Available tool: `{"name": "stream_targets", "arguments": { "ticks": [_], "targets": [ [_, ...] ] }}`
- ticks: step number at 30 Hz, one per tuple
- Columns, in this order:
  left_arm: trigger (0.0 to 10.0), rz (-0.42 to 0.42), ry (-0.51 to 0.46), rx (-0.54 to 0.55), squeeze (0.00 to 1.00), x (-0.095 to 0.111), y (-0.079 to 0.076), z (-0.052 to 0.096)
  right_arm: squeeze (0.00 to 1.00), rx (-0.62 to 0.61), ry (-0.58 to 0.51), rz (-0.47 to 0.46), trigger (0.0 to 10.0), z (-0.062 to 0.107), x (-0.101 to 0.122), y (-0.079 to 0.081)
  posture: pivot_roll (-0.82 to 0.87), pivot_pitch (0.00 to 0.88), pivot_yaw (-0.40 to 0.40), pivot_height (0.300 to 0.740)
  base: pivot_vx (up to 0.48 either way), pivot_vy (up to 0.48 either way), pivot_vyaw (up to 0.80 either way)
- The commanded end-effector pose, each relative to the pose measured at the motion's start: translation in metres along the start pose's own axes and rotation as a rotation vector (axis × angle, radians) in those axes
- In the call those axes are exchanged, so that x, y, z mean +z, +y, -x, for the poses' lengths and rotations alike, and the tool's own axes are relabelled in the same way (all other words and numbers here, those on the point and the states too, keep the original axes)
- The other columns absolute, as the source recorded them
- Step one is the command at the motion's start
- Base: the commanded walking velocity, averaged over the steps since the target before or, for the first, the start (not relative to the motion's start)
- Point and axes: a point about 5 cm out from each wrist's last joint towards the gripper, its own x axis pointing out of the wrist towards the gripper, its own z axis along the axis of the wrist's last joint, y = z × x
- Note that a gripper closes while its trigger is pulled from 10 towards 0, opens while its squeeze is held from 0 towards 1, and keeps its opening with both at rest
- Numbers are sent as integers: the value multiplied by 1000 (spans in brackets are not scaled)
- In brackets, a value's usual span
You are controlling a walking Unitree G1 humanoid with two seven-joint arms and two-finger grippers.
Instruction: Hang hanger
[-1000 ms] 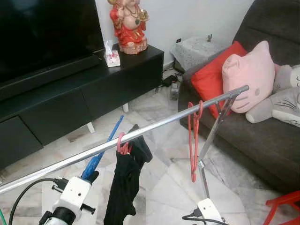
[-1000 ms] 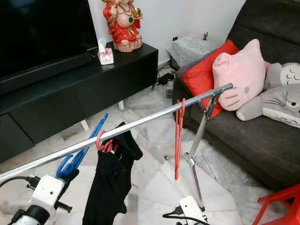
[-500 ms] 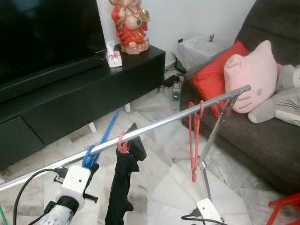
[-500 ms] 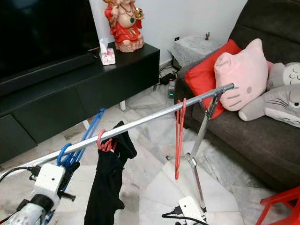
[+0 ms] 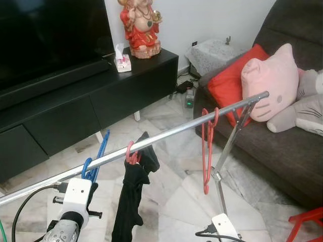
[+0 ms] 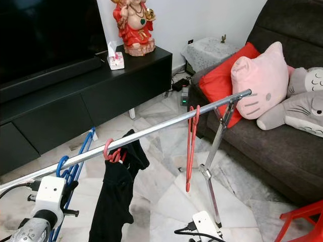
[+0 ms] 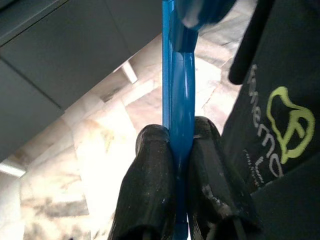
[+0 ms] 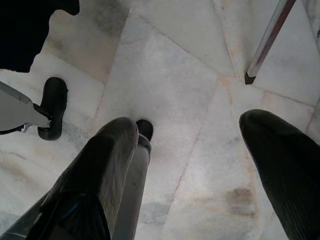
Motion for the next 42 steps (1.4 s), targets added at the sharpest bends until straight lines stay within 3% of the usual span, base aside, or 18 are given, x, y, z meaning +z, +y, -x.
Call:
{"name": "stream_targets", "arguments": {
  "ticks": [1,11,12,17,22,31,37,42],
  "targets": [
    [10000,8,1,23,0,4,2,1,0,-2,-3,-8,10000,0,3,-1,5,0,10,732,0,0,0],
    [10000,30,23,20,0,3,-2,0,0,-1,-4,-10,10000,0,3,0,6,0,11,732,0,0,0],
    [10000,34,17,14,1000,4,-3,0,0,-1,-4,-11,10000,0,3,0,6,0,11,732,0,0,0],
    [10000,41,11,7,1000,5,-4,0,0,-1,-4,-11,10000,0,3,0,6,0,11,732,0,0,0],
    [10000,37,-56,-63,1000,9,-11,5,0,0,-3,-8,10000,0,2,-1,8,0,9,732,0,0,0],
    [10000,53,-76,-75,1000,9,-6,11,0,1,-3,-5,10000,0,3,-1,12,0,6,732,0,0,0],
    [10000,88,-157,-142,1000,17,-6,22,0,1,-3,-2,10000,0,3,-1,19,0,2,732,0,0,0],
    [10000,98,-173,-146,1000,9,3,41,0,4,-2,16,10000,0,3,-2,32,0,-3,732,0,0,0]
  ]
}}
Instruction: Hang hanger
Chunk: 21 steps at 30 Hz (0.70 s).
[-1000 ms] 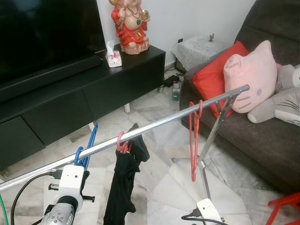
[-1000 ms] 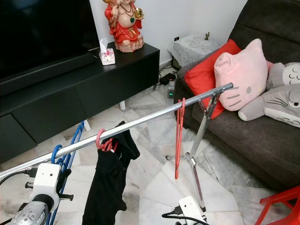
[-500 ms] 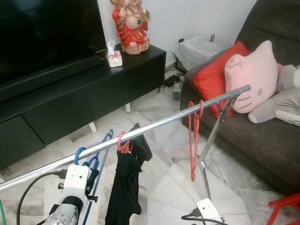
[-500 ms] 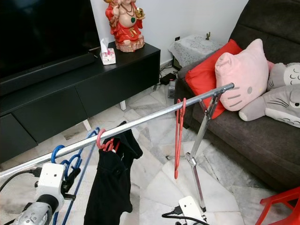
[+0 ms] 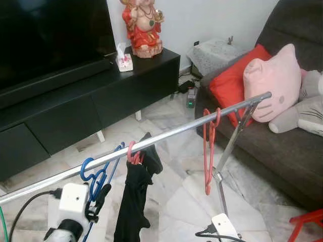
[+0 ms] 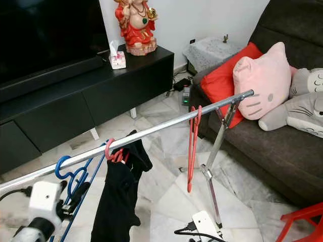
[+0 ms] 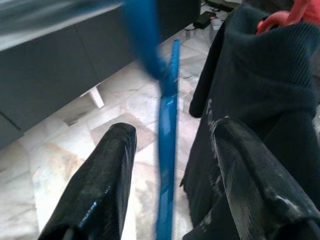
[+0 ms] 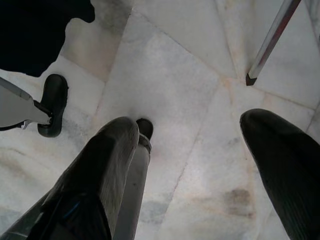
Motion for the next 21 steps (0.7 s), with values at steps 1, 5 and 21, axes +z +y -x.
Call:
{"name": "stream_targets", "arguments": {
  "ticks": [1,5,21],
  "targets": [
    [10000,5,-25,3,1000,4,5,8,0,0,-3,3,10000,0,3,-1,32,0,-3,732,0,0,0],
    [10000,12,-25,13,1000,0,10,21,0,0,-2,12,10000,0,3,-2,42,0,-8,732,0,0,0],
    [10000,52,149,156,1000,-57,37,97,0,-7,6,31,10000,1,4,-5,70,0,-35,732,0,0,0]
  ]
}}
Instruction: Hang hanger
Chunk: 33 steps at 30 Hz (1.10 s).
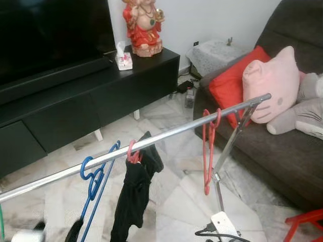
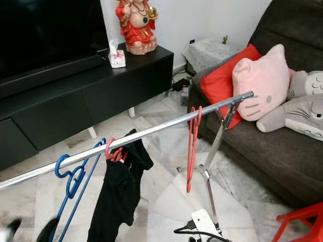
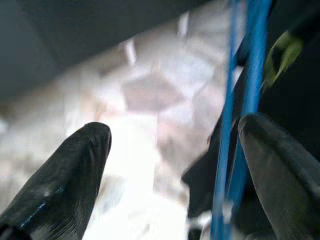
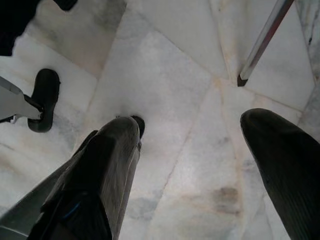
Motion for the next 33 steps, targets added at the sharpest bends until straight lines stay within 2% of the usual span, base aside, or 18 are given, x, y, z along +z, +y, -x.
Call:
{"name": "stream_targets", "arguments": {
  "ticks": [1,2,4,5,6,8,9,11,13,14,16,17,18,20,23,24,26,33],
  "targets": [
    [10000,-9,38,7,1000,-8,6,4,0,-7,7,1,10000,0,-1,-1,64,0,-30,732,0,0,0],
    [10000,-9,38,7,1000,-8,6,4,0,-7,7,1,10000,0,-1,-1,64,0,-30,732,0,0,0],
    [10000,-53,154,-2,1000,-33,8,7,0,-12,8,-1,10000,0,-1,-1,59,0,-27,732,0,0,0],
    [10000,-35,177,5,1000,-38,8,8,0,-13,7,-4,10000,0,-1,-1,58,0,-25,732,0,0,0],
    [10000,-19,226,31,792,-53,9,7,0,-14,6,-7,10000,0,-1,-1,58,0,-25,732,0,0,0],
    [10000,-14,239,35,792,-58,9,7,0,-14,6,-7,10000,0,-1,-1,47,0,-21,732,0,0,0],
    [10000,-16,272,40,0,-68,7,5,0,-15,5,-11,10000,0,-1,0,45,0,-20,732,0,0,0],
    [10000,10,303,29,0,-76,1,0,0,-16,5,-11,10000,0,-1,0,45,0,-24,732,0,0,0],
    [10000,14,384,30,0,-90,-3,-6,0,-18,6,2,10000,0,0,0,44,0,-24,732,0,0,0],
    [10000,-14,401,10,0,-95,-6,-10,0,-18,7,8,10000,0,0,0,44,0,-24,732,0,0,0],
    [10000,12,425,8,0,-104,-12,-23,0,-18,5,3,10000,0,0,1,28,0,-18,732,0,0,0],
    [10000,12,425,8,0,-104,-12,-23,0,-18,5,3,10000,0,0,1,28,0,-18,732,0,0,0],
    [10000,22,457,16,0,-110,-15,-31,0,-19,4,0,10000,0,0,1,22,0,-13,732,0,0,0],
    [10000,6,487,15,0,-116,-17,-39,0,-20,2,-1,10000,-1,0,2,17,0,-10,732,0,0,0],
    [10000,20,521,31,0,-121,-20,-59,0,-20,-1,-6,10000,-1,1,4,0,0,-1,732,0,0,0],
    [10000,20,521,31,0,-121,-20,-59,0,-20,-1,-6,10000,-1,1,4,0,0,-1,732,0,0,0],
    [10000,32,529,40,0,-121,-20,-68,0,-21,-7,-18,10000,-1,2,5,-10,0,8,732,0,0,0],
    [10000,14,576,44,0,-127,-23,-80,0,-25,-10,-27,10000,-2,3,6,-20,0,18,732,0,0,0]
  ]
}}
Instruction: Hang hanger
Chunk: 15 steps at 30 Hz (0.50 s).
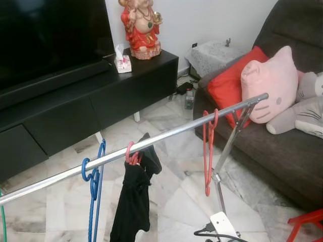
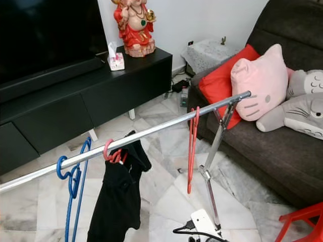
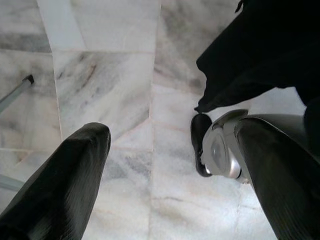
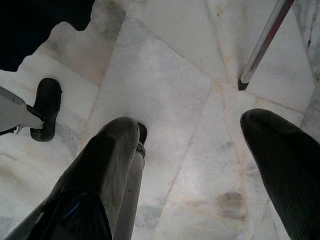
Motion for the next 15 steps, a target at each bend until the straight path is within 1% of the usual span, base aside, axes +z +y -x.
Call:
{"name": "stream_targets", "arguments": {
  "ticks": [1,4,5,6,10,15],
  "targets": [
    [10000,-13,20,16,0,-6,4,1,0,-4,-5,-15,10000,0,1,0,-20,0,18,732,0,0,0],
    [10000,-20,45,18,0,-8,2,-1,0,-3,-8,-17,10000,0,2,1,-39,0,22,732,0,0,0],
    [10000,-35,92,12,0,-10,-3,-5,0,-5,-12,-22,10000,0,4,1,-47,0,22,732,0,0,0],
    [10000,-41,103,10,0,-10,-5,-7,0,-7,-13,-23,10000,-1,4,1,-48,0,22,732,0,0,0],
    [10000,-35,90,13,0,-1,-7,-12,0,-14,-12,-29,10000,0,2,1,-57,0,25,732,0,0,0],
    [10000,-33,84,16,0,3,-6,-14,0,-14,-12,-33,10000,0,1,2,-79,0,33,732,0,0,0]
  ]
}}
